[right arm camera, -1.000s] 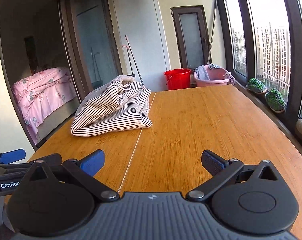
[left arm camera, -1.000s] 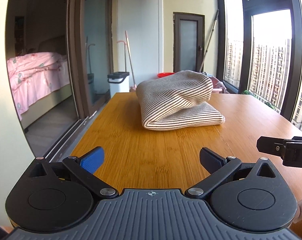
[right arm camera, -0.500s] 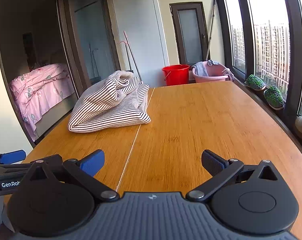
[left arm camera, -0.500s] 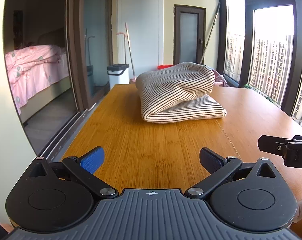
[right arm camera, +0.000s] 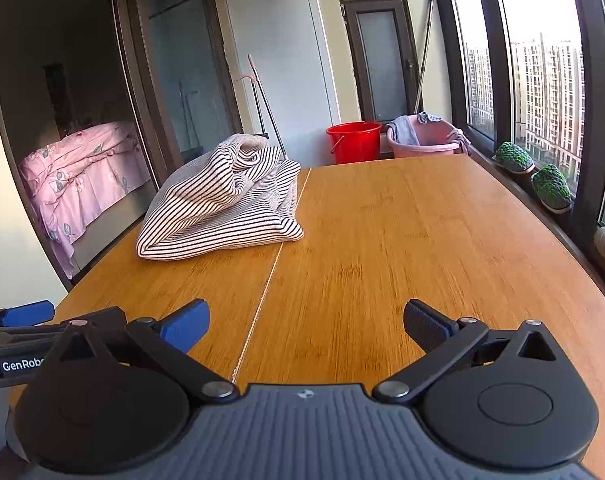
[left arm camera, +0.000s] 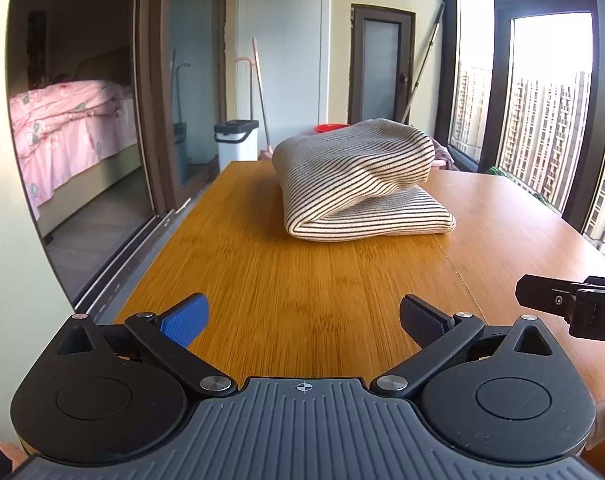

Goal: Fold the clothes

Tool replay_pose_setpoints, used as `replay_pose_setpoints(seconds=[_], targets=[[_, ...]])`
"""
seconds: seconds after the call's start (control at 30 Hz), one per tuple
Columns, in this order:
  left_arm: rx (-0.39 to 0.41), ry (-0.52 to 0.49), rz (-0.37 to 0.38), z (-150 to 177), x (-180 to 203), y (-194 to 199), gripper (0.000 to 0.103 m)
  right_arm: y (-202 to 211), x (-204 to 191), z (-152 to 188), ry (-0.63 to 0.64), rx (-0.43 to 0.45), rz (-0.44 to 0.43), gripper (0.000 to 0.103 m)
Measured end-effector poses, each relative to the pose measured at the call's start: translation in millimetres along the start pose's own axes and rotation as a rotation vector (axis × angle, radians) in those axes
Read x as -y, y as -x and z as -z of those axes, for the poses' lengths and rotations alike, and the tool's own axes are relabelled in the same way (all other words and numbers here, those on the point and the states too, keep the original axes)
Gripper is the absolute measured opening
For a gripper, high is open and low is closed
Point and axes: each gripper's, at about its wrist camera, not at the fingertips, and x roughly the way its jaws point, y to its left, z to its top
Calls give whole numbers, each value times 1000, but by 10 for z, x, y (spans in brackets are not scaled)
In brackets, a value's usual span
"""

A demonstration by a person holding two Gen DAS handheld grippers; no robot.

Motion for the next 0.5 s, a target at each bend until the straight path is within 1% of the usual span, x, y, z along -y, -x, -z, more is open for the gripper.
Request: replay_pose_setpoints(seconds=[0.2, 0.4, 0.5], targets=[[-27, 13, -18, -8, 2, -25, 103, -40, 32, -15, 6, -27, -22, 103], [-46, 19, -13, 3, 54, -25, 103, -21, 68, -16, -2, -26, -31, 103], [-49, 11, -10, 13, 94, -18, 103, -16, 51, -14, 22, -24, -31, 103]])
